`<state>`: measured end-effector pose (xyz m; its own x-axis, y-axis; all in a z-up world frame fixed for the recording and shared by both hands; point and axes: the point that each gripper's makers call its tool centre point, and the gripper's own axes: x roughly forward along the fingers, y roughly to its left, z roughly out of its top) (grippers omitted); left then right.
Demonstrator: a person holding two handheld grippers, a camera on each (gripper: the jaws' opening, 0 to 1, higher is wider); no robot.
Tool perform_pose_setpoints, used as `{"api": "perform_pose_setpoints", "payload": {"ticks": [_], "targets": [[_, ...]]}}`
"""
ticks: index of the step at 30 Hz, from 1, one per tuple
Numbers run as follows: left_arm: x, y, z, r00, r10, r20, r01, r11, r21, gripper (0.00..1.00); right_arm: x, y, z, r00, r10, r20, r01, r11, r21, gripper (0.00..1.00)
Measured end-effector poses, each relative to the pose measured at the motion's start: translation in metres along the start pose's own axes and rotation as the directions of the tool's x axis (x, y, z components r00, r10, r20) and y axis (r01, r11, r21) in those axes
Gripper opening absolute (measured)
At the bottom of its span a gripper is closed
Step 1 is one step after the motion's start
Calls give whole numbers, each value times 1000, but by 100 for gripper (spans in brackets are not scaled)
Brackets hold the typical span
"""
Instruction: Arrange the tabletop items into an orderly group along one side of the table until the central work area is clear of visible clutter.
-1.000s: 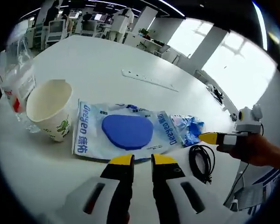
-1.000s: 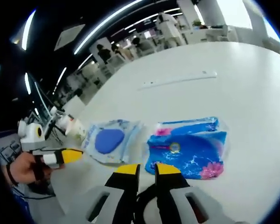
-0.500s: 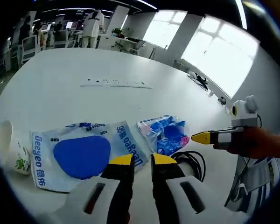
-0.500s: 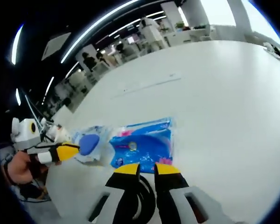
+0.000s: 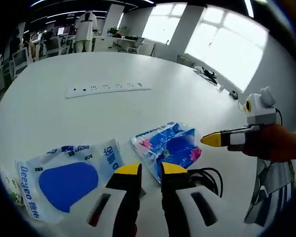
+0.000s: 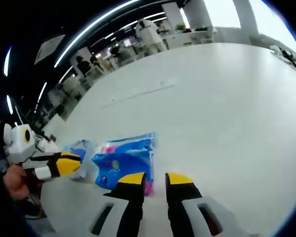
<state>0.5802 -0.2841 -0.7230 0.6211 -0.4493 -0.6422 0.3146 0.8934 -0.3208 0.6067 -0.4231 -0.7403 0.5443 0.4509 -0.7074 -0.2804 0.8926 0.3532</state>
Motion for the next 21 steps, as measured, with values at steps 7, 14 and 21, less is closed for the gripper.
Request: {"api": "perform_pose_setpoints", "payload": {"ticks": [7, 14, 21], "targets": [[12, -3, -8, 999, 5, -33, -5, 1000, 12, 10, 12, 1, -3, 1000, 12, -25, -12, 1000, -8, 11], [16, 2, -8, 999, 24, -40, -24, 1000, 13, 5, 19, 5, -2, 999, 35, -30, -36, 999, -9, 6], [14, 5, -5, 999, 32, -36, -31, 999, 7, 5, 20, 5, -2, 999, 38, -31, -39, 999, -13, 6]]}}
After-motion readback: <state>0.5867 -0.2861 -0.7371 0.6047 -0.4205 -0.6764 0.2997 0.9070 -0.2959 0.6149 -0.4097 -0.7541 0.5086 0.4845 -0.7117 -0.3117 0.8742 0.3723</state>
